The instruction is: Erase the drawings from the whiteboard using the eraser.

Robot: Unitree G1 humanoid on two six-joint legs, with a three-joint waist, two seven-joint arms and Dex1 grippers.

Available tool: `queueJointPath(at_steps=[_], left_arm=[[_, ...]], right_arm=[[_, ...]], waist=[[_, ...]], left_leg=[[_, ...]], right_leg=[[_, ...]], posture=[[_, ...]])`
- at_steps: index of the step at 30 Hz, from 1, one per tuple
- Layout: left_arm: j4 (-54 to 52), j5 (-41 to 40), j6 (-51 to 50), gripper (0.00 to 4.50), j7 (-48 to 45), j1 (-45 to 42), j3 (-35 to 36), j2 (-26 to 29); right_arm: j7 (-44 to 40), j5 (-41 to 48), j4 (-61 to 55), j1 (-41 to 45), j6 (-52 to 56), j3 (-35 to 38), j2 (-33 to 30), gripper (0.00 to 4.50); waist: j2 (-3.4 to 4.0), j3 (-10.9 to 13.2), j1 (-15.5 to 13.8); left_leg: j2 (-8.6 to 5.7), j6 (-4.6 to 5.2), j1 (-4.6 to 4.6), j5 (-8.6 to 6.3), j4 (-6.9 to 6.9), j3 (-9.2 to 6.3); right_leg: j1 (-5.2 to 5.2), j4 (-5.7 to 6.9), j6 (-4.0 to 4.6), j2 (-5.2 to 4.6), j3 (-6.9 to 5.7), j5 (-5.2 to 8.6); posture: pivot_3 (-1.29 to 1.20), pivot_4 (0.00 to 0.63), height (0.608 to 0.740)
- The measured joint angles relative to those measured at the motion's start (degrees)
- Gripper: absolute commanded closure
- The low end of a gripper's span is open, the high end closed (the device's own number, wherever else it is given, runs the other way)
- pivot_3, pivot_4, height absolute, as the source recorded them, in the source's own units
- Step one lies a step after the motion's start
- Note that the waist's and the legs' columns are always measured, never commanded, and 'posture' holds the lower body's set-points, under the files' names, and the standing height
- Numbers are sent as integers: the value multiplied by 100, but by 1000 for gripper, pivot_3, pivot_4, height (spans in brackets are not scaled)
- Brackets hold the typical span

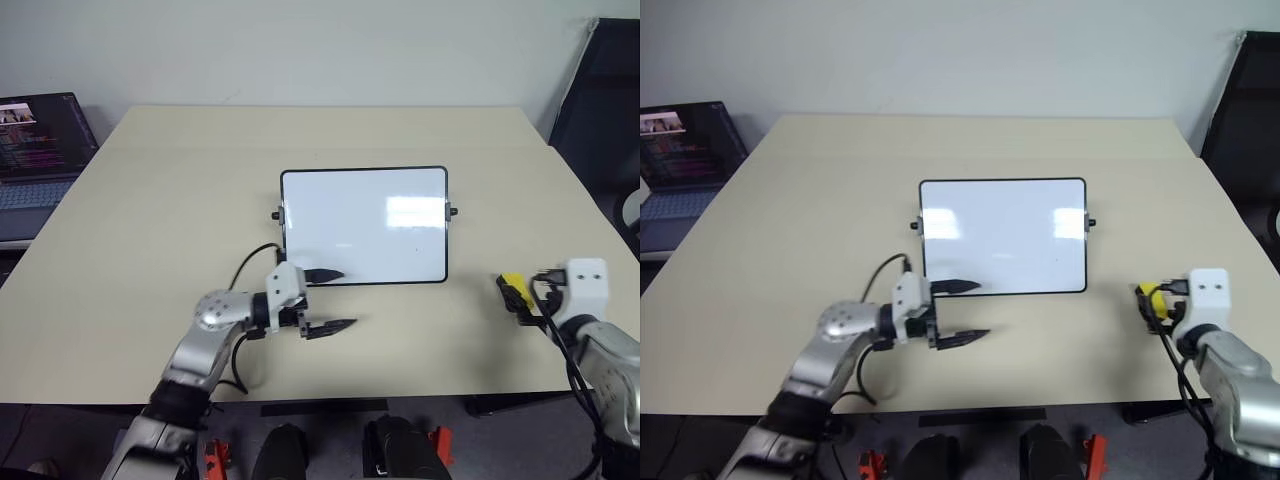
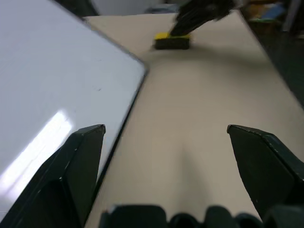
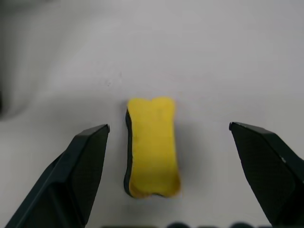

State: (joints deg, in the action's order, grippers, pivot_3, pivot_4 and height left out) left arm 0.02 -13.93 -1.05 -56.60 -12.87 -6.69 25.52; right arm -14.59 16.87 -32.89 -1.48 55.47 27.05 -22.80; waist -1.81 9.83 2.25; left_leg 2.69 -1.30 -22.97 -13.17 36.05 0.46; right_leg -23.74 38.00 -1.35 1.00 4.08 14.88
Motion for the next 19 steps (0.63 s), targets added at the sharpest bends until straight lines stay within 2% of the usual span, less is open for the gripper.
queueJointPath(at_steps=[3, 5, 8, 11, 14, 19], left_arm=[[-782, 2, -536, 0, 839, 623, 252, -229], [-1413, 79, -968, 0, 1724, 1183, 346, -660], [-1881, 510, -1164, 0, 2848, 1750, 391, -1196], [-2236, 952, -1183, 0, 3783, 2244, 487, -1626], [-2484, 1275, -1082, 0, 4306, 2670, 521, -1710], [-2739, 1498, -1064, 0, 4632, 2985, 340, -1865]], right_arm=[[-23, 13, -604, -671, -584, 107, 317, 69], [-143, 13, -836, -1368, -1465, 69, 827, 69], [-156, -140, -804, -2032, -2530, -136, 1343, 69], [-101, -476, -653, -2489, -3468, -391, 1669, 69], [75, -752, -614, -2787, -4109, -689, 1936, 69], [251, -915, -613, -2891, -4434, -996, 2058, 69]], waist=[[3, -2, -17], [2, -4, -43], [1, -4, -38], [3, -5, -28], [6, -8, -16], [7, -9, -35]], left_leg=[[1, 0, 7, 0, 2, -8], [-1, -1, 9, 0, 4, -12], [-2, -1, 21, 0, 11, -13], [0, -2, 32, 0, 13, -12], [6, -3, 40, 0, 13, -22], [1, -6, 25, -2, 12, -24]], right_leg=[[15, -2, -5, -9, -2, 3], [22, -6, -9, -21, -4, 6], [27, -3, -12, -28, 4, 4], [30, -4, 22, -35, 8, 23], [29, -5, 30, -39, 15, 28], [21, -17, 34, -51, 12, 30]], posture=[[0, 150, 740], [0, 150, 740], [0, 150, 740], [0, 150, 740], [0, 150, 740], [0, 150, 740]])
